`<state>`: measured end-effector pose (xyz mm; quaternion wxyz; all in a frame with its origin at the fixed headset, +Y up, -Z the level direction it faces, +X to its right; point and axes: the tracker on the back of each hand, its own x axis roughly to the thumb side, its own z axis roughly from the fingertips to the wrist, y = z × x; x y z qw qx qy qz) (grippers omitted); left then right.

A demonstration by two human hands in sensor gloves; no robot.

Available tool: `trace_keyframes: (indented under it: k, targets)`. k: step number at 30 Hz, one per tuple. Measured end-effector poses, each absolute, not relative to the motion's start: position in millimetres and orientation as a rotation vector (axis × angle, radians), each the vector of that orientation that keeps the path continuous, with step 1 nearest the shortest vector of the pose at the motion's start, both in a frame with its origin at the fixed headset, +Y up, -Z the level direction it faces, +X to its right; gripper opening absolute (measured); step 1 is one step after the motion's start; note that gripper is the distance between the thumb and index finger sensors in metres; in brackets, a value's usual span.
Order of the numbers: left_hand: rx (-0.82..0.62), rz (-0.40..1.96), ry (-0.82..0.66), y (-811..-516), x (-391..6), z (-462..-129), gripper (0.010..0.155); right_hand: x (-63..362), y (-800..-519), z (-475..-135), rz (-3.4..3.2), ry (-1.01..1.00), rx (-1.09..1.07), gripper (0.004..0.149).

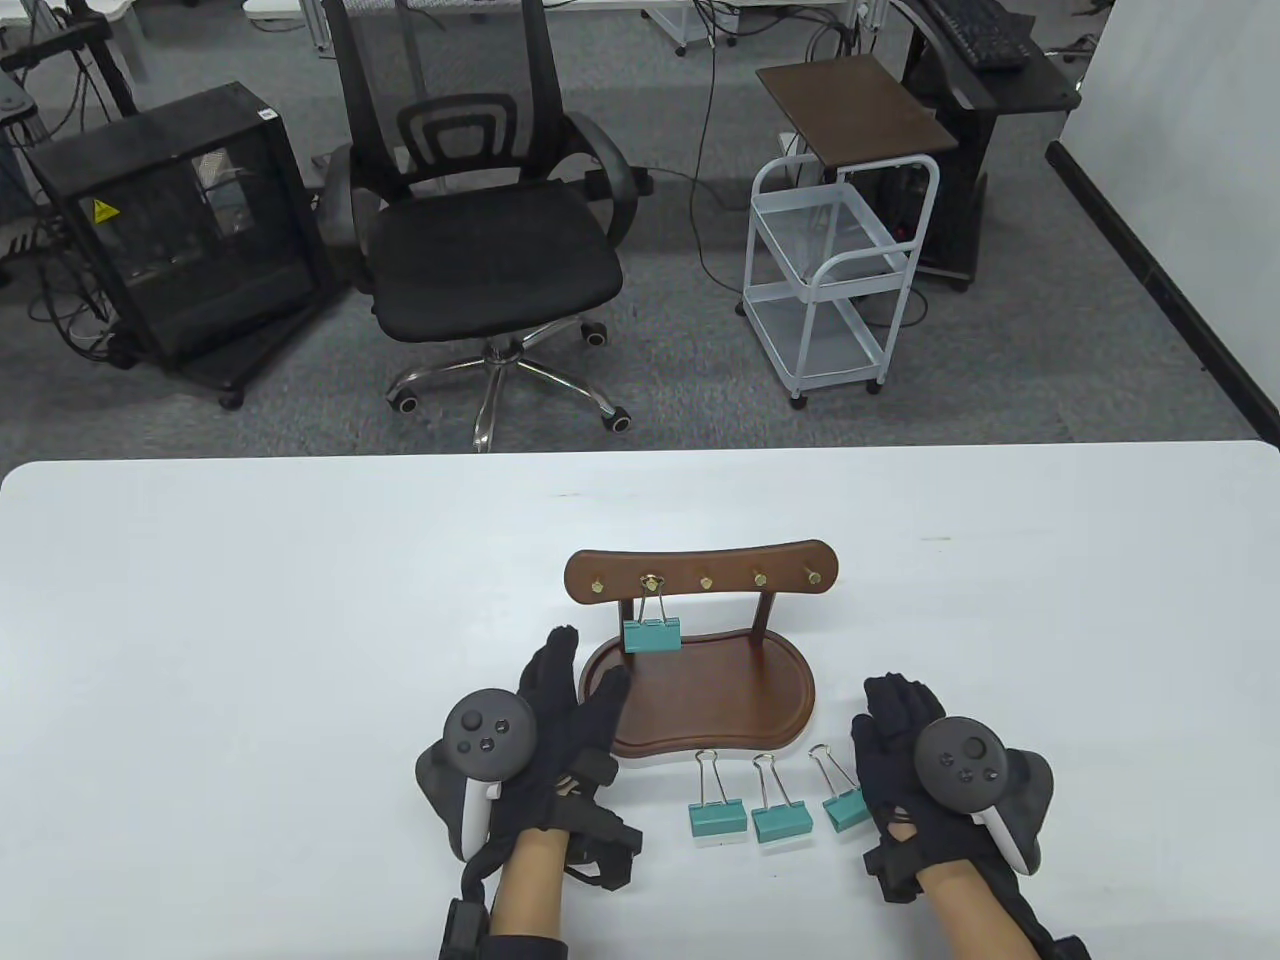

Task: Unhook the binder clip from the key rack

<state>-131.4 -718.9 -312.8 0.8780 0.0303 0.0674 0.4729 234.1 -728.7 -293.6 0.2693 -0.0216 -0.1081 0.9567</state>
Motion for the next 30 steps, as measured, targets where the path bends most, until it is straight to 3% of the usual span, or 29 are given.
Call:
trace_keyframes:
  k: [21, 30]
  targets:
    - [-0.087, 1.222, 0.151, -744, -105, -340, 0.080, 241, -728, -293, 2.550, -0.295, -0.088, 0.058]
    - [-0.202, 1.443, 0.123, -753, -102, -347, 0.074, 242, -728, -293, 2.557, -0.289, -0.092, 0.058]
